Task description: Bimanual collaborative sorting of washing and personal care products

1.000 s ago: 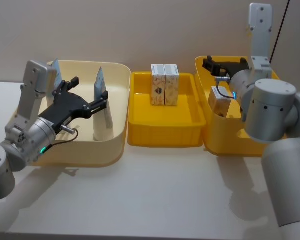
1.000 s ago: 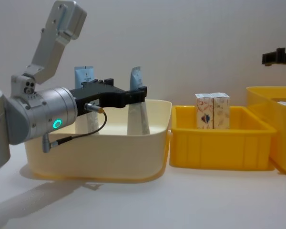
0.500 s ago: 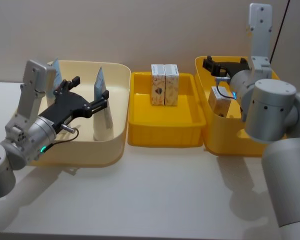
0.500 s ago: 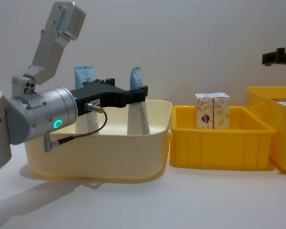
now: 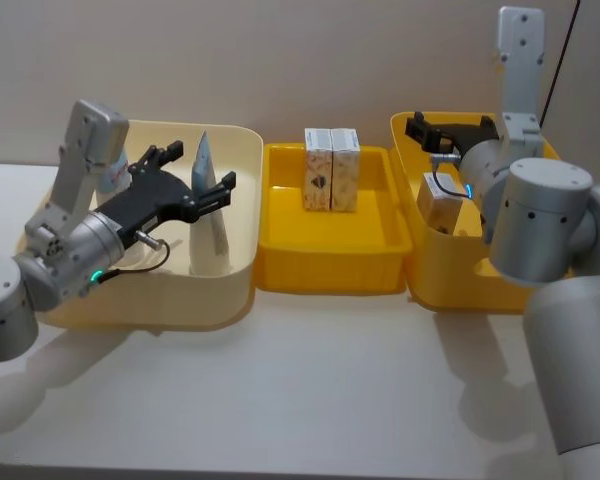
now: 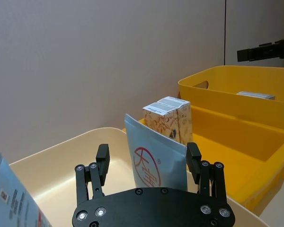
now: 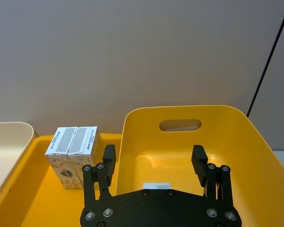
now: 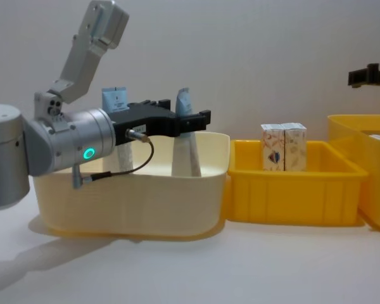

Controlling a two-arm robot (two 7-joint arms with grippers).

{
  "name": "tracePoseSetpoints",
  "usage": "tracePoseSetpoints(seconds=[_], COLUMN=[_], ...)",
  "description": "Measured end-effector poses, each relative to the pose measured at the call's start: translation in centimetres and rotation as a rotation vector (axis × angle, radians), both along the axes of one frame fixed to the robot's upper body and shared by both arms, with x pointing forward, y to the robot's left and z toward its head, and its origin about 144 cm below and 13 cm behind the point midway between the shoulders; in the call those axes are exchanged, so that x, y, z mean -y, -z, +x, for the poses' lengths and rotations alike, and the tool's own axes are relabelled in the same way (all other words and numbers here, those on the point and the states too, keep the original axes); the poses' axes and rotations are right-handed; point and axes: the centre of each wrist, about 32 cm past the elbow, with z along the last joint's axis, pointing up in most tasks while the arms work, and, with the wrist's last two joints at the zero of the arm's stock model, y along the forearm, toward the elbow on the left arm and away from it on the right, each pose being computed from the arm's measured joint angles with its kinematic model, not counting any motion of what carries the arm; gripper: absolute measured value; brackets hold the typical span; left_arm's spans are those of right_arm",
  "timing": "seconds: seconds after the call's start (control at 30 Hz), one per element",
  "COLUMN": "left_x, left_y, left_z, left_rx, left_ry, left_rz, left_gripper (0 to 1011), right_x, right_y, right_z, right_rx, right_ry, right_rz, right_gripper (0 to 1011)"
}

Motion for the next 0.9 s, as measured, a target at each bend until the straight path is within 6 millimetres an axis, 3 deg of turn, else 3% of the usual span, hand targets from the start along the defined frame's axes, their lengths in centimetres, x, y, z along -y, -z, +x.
tracePoseSetpoints(seconds=[0.3,0.6,0.9], left_x=[0.1,0.2,0.2], left_y=[-0.5,-0.7,-0.8], left_z=[1.0,1.5,1.8], left_rx=[0.003,0.004,0.005], left_ry=[0.032,0.048,0.056], left_rz=[0.012,0.019,0.022], left_gripper=[968,760,444], right_x=[0.0,0.0,0.0], right_y=[0.0,0.0,0.0], right_z=[0.0,0.0,0.0], right_rx=[0.000,0.000,0.000], right_ry=[0.000,0.000,0.000], right_rz=[0.000,0.000,0.000], right_gripper=[1001,1001,1001])
